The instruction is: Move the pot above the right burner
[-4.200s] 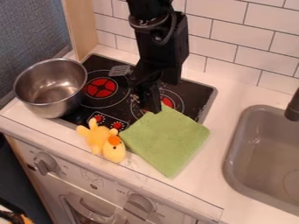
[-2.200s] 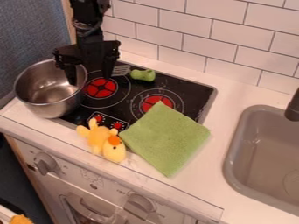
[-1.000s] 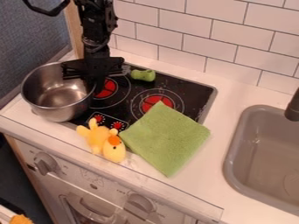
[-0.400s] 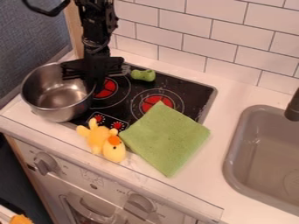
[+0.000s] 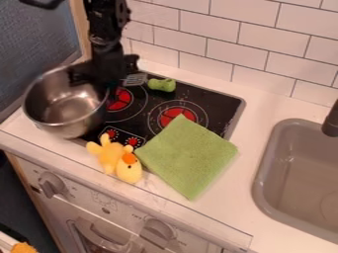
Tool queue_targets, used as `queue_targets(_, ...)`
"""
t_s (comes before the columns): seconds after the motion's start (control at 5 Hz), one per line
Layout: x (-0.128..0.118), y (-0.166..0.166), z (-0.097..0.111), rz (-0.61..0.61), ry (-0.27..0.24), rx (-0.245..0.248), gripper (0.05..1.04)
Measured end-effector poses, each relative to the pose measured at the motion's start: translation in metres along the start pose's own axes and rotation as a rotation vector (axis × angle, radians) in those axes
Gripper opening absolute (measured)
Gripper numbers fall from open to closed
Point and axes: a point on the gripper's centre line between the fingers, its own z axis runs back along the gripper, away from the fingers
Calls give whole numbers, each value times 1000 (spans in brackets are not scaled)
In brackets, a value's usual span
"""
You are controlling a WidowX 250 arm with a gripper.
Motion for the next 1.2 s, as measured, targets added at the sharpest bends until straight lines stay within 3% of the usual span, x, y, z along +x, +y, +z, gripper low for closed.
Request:
queue_targets(0.2, -9, 6, 22, 36, 11, 8, 83)
queue_targets(0.8, 46, 128, 101, -176, 54, 231, 83)
queue_targets(1.0, 68, 170, 83, -246, 39, 198, 83)
queue_targets(1.2, 88, 198, 72, -295, 32, 197, 83)
